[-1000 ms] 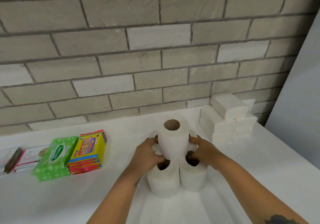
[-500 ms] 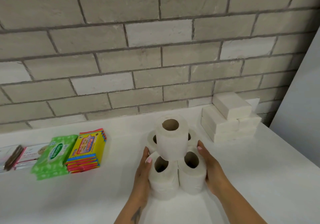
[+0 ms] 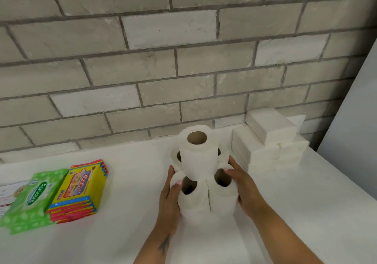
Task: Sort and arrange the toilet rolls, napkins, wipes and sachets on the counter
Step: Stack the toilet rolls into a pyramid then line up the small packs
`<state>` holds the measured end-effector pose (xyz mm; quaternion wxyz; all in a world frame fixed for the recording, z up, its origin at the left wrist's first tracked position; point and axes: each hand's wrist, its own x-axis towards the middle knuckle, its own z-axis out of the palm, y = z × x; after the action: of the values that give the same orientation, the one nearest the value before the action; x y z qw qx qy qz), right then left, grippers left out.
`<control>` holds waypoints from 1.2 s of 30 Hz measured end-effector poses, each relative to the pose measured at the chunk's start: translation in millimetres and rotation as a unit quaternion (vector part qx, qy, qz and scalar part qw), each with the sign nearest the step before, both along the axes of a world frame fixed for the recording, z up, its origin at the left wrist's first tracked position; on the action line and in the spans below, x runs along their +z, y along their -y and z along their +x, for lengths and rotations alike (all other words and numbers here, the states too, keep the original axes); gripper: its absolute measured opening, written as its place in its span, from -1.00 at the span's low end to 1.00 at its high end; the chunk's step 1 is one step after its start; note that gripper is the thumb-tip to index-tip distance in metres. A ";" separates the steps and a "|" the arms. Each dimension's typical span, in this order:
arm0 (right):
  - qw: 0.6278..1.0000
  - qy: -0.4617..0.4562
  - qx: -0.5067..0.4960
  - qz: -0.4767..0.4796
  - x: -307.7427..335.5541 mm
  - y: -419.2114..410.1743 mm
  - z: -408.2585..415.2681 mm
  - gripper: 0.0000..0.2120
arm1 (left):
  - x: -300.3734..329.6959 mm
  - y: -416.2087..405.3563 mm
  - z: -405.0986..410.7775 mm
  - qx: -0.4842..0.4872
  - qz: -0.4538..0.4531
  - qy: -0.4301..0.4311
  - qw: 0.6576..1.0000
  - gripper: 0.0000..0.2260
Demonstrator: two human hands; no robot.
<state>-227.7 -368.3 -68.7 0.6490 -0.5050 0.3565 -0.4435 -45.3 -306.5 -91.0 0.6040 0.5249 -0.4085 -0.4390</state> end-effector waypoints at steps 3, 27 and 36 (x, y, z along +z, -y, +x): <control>1.000 -0.006 -0.005 0.017 -2.1 19.4 0.1 -0.57 | -1.6 16.5 -0.2 0.009 0.004 0.006 1.000 -0.48; 0.987 -0.092 -0.078 0.107 2.8 42.1 -2.5 -0.28 | 16.5 27.6 -0.1 0.057 0.010 0.055 0.997 -0.58; 0.896 -0.391 -0.126 -0.166 48.5 -18.8 -4.2 -0.46 | 38.2 -0.1 -3.4 0.118 0.002 0.105 0.987 -0.54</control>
<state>-231.9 -349.5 -20.3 0.3024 -0.6890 0.5635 -0.3409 -48.6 -306.4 -52.8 0.6045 0.6140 -0.4035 -0.3079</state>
